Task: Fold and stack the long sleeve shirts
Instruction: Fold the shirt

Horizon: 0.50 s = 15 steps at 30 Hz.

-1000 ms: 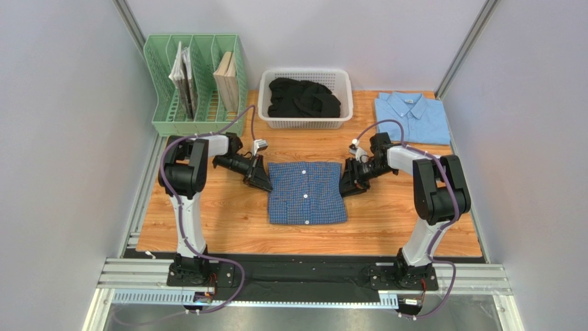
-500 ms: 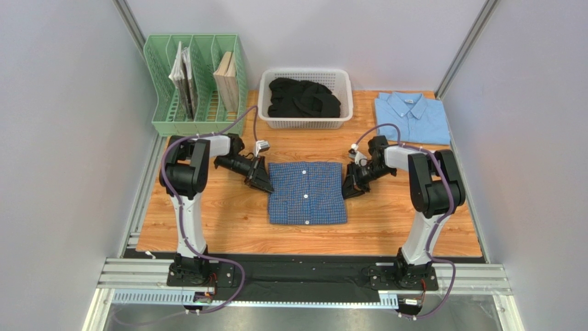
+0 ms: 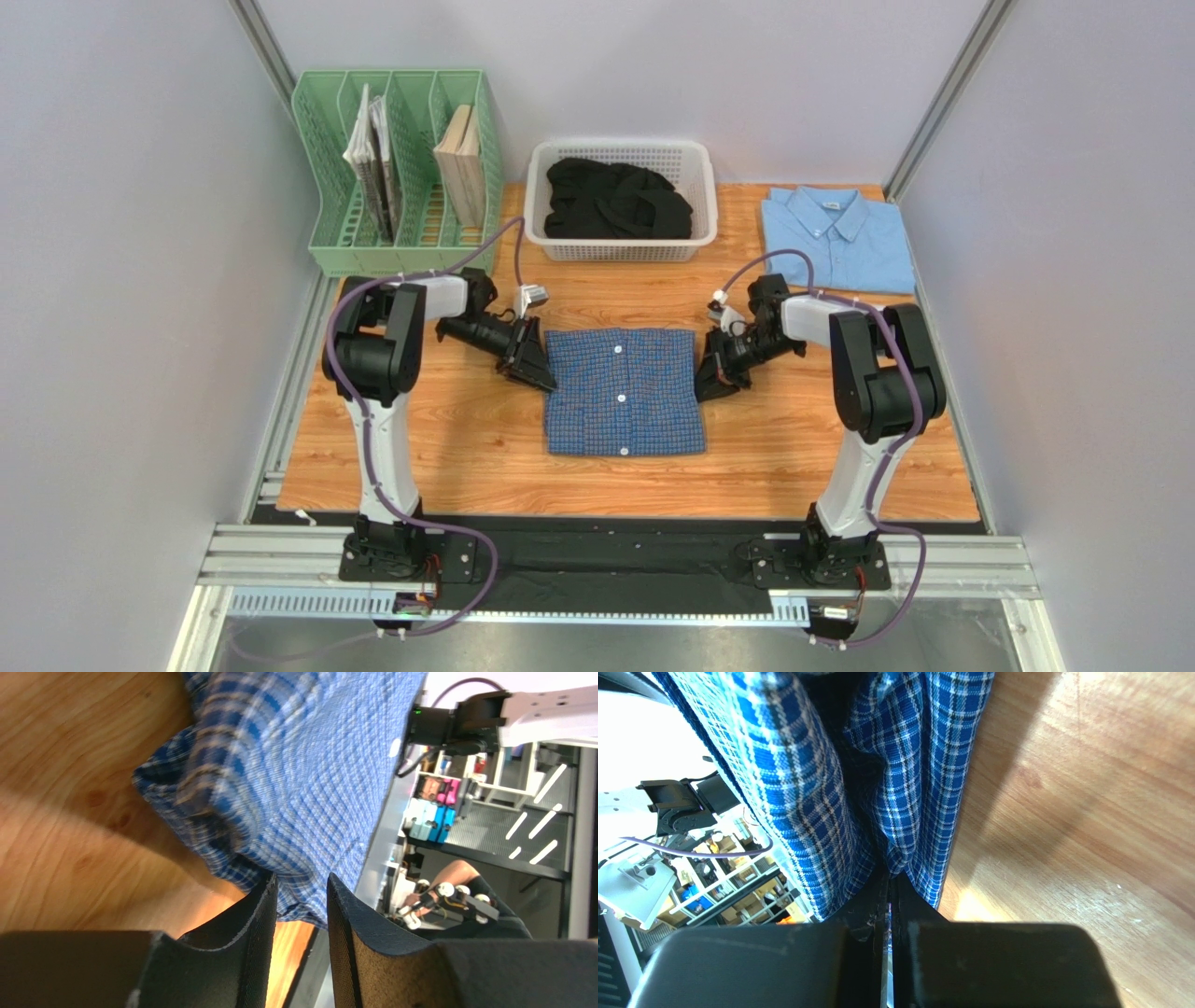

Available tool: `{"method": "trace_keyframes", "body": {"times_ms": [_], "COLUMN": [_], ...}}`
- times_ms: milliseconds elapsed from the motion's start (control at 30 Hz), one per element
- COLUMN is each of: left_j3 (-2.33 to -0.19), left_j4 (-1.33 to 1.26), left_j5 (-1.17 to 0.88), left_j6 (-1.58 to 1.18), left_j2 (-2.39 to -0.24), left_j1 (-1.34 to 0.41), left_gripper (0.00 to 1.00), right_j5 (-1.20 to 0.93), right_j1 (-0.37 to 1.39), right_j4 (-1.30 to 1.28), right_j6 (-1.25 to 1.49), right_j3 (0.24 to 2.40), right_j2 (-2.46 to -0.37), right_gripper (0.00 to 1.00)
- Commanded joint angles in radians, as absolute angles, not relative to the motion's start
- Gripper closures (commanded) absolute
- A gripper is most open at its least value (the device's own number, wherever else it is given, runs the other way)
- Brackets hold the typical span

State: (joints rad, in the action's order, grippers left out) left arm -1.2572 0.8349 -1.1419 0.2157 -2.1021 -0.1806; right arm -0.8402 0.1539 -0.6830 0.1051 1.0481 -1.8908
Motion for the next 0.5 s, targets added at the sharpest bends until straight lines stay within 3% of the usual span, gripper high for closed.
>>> {"method": "trace_keyframes", "body": {"times_ms": [0, 233, 300, 367, 400, 467], "left_j3": [-1.230, -1.238, -1.236, -1.232, -1.227, -1.220], "left_j4": [0.766, 0.756, 0.756, 0.750, 0.750, 0.738], "left_j5": [-1.082, -1.170, -1.204, -1.213, -1.207, -1.194], "left_j6": [0.163, 0.156, 0.155, 0.152, 0.149, 0.132], "left_j2": [-2.039, -2.023, -2.022, -2.016, -2.014, -1.999], "left_j1": [-0.183, -0.212, -0.224, -0.222, -0.221, -0.213], "left_gripper": [0.60, 0.57, 0.70, 0.94, 1.00, 1.00], "right_j5": [-0.871, -0.876, -0.880, -0.881, -0.877, -0.877], "right_j1": [0.155, 0.156, 0.155, 0.155, 0.155, 0.147], "right_j4": [-0.664, -0.660, -0.660, -0.661, -0.660, -0.661], "right_j6": [0.106, 0.110, 0.109, 0.110, 0.110, 0.118], "right_j3": [1.071, 1.069, 1.068, 1.066, 1.065, 1.058], "right_j2": [-1.855, -1.861, -1.859, -1.850, -1.842, -1.821], "right_gripper": [1.00, 1.00, 1.00, 1.00, 1.00, 1.00]}}
